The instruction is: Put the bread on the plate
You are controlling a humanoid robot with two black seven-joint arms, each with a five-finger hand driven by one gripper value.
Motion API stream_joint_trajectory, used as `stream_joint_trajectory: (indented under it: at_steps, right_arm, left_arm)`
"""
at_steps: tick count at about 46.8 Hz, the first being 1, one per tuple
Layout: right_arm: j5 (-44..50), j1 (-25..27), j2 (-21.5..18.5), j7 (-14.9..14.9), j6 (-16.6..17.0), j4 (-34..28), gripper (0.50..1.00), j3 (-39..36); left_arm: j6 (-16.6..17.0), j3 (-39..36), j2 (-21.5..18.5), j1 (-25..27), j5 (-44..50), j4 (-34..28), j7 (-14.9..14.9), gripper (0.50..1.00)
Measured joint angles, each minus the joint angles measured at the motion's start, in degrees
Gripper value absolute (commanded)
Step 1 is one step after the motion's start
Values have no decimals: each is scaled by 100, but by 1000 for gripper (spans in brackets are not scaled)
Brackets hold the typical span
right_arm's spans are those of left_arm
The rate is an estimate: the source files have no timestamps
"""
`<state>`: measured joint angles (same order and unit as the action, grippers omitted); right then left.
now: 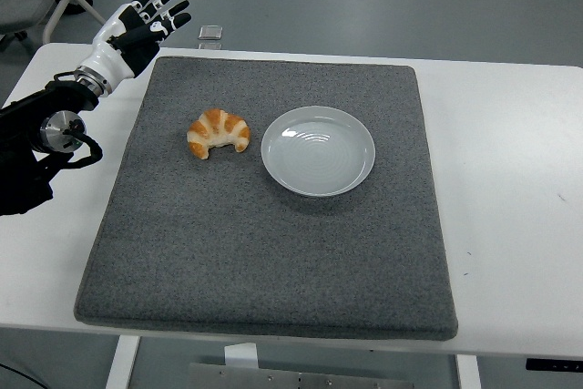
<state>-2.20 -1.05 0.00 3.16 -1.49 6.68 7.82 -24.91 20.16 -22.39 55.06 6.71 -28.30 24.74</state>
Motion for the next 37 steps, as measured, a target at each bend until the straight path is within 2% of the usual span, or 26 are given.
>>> stream_joint_trajectory:
  at_steps: [10, 15, 22, 26, 31, 37]
  right_arm:
    - [0, 0, 0, 0, 0, 0, 930, 0]
    - [0, 1, 0, 0, 0, 0, 930, 0]
    - [0, 0, 0, 0, 0, 0, 930, 0]
    - [0, 1, 0, 0, 0, 0, 930, 0]
    - [0, -1, 0, 0, 0, 0, 930, 0]
    - [0, 1, 0, -1, 0, 0, 930, 0]
  left_arm:
    - [152, -22, -245, 42, -6, -295, -27, 986]
    - [557, -148, -399, 140, -22, -675, -68, 986]
    - [1273, -622, -864, 594, -55, -1647, -283, 986]
    - [1713, -948, -1157, 953, -59, -2292, -409, 986]
    - [2254, -1821, -1449, 1720, -63, -2996, -571, 986]
    - [2542, -3208, -1581, 2848, -118, -3559, -595, 986]
